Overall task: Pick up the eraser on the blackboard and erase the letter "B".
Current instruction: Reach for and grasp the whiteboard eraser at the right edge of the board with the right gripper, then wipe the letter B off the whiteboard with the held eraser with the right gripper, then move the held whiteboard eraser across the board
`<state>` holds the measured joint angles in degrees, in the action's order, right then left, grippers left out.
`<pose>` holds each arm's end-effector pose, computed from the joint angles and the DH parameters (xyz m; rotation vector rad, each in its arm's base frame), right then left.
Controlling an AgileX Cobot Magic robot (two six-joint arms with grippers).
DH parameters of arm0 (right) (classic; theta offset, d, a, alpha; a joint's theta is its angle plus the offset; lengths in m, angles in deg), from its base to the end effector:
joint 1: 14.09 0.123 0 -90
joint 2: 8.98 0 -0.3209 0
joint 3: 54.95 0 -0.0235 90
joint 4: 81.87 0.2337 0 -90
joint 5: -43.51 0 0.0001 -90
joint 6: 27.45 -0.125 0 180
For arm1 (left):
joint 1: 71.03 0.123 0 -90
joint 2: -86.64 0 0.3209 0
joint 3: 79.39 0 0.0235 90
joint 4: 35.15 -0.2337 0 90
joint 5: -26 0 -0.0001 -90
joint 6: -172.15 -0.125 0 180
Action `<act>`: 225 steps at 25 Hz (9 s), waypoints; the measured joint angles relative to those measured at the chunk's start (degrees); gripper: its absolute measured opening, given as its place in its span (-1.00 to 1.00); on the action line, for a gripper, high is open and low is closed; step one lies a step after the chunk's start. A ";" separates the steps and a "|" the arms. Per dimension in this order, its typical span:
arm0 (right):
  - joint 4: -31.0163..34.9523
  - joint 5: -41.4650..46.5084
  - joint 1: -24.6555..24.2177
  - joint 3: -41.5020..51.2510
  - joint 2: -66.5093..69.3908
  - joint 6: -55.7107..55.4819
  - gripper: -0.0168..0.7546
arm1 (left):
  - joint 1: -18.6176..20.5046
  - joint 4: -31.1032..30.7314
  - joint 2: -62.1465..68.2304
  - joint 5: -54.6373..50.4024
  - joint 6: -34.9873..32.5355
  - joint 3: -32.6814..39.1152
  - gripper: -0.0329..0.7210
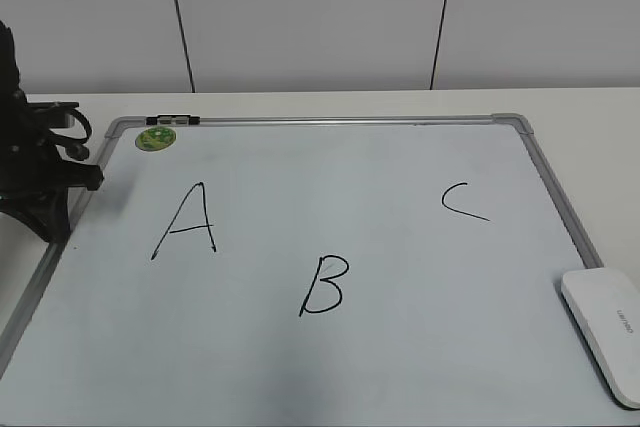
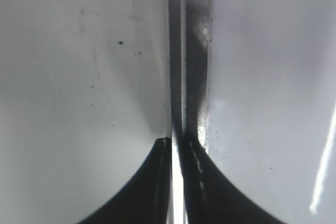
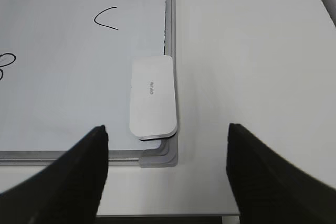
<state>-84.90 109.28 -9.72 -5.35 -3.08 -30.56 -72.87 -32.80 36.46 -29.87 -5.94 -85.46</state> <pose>-0.0327 -0.0085 0.2429 -0.0175 2.1153 0.0138 0.4133 -0.0175 0.1342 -0.0378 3.1354 -0.0537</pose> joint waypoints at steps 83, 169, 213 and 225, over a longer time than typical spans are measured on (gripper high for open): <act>-1.26 -15.46 3.36 -21.39 96.16 -6.04 0.61 | 0.00 2.06 0.00 -0.02 0.04 -0.09 -0.69; 7.04 5.64 30.78 -71.18 129.18 1.98 0.42 | 0.00 1.68 0.00 -0.73 0.04 -0.22 -0.79; -4.41 4.07 23.76 -73.54 125.07 -5.48 0.42 | 0.00 0.69 0.00 -0.97 0.13 -0.22 -0.79; 1.40 3.52 4.96 -52.89 110.55 -0.94 0.41 | 0.00 0.57 0.00 -0.97 0.26 -0.22 -0.79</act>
<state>-83.51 112.80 -4.76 -58.24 107.47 -31.50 -72.87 -32.23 36.46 -30.84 -5.68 -85.69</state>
